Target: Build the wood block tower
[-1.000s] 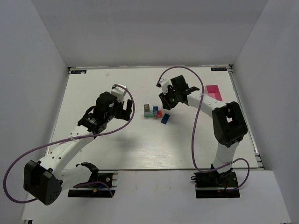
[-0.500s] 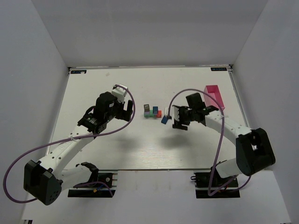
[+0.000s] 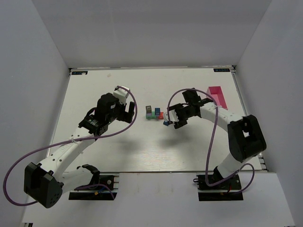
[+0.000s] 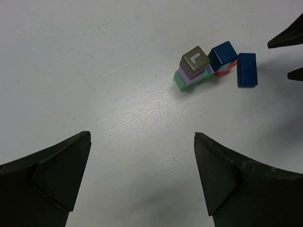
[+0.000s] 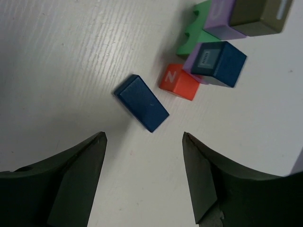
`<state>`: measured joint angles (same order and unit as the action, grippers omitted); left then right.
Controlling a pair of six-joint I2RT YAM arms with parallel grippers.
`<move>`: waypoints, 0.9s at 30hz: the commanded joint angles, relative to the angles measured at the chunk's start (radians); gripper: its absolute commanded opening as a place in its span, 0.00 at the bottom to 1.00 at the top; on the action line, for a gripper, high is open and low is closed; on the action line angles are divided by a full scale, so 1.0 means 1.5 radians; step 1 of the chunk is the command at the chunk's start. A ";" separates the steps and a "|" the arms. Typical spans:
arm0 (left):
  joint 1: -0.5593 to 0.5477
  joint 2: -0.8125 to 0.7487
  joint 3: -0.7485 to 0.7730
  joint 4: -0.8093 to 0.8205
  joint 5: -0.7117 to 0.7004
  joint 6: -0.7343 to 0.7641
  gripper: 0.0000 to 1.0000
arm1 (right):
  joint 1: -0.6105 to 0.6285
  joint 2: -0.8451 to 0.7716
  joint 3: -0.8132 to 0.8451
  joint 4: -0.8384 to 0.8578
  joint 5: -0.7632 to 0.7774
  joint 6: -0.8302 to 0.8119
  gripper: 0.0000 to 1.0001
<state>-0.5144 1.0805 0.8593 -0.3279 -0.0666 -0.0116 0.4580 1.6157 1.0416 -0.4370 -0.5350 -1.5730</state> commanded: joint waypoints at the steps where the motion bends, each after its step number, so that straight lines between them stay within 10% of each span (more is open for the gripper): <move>1: 0.001 -0.021 0.013 0.013 0.003 0.005 1.00 | 0.000 0.035 0.030 -0.024 0.001 -0.063 0.71; 27: 0.001 -0.027 0.013 0.013 0.016 0.011 1.00 | 0.001 0.207 0.182 -0.145 0.033 -0.169 0.60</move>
<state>-0.5144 1.0676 0.8593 -0.3279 -0.0593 -0.0006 0.4583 1.9221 1.2797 -0.5922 -0.4797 -1.7855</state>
